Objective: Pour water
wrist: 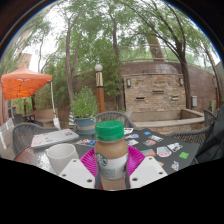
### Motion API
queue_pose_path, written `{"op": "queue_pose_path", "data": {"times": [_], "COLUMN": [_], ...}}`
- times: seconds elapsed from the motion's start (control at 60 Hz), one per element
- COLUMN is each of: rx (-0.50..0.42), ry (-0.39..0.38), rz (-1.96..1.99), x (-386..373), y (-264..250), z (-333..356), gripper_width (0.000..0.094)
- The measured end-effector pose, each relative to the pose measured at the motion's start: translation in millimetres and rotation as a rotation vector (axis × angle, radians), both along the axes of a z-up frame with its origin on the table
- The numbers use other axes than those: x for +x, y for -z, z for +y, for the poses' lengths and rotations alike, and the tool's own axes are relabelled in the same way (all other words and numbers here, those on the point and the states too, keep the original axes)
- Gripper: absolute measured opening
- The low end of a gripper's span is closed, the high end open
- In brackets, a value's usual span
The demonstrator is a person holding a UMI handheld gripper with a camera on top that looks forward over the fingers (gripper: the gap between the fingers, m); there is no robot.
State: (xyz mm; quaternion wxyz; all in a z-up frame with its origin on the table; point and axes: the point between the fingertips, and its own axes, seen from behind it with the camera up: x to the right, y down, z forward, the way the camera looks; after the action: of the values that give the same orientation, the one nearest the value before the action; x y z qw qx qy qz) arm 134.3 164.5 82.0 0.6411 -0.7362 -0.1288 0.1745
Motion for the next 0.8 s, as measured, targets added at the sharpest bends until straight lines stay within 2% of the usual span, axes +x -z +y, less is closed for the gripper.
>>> {"op": "queue_pose_path", "data": {"times": [0.133,0.217,0.283,0.317,0.417,0.483,0.65,0.8], "rx": [0.009,-0.003,-0.054,-0.093,-0.134,-0.142,-0.183,-0.202], "ry": [0.003,0.013,0.022,0.038,0.037,0.035,0.084,0.137], "rz": [-0.004,-0.010,-0.039,-0.056,-0.063,-0.079,-0.110,-0.133], "x": [0,1,4,8,9,10,26,32], "y": [-2,-1,2,5,1,-7,-29,-68], "z": [1,1,-1,-3,-17,-26,-68,-134], "gripper_width": [0.0340,0.0408,0.0472,0.0530,0.0854,0.0820,0.0829,0.0832]}}
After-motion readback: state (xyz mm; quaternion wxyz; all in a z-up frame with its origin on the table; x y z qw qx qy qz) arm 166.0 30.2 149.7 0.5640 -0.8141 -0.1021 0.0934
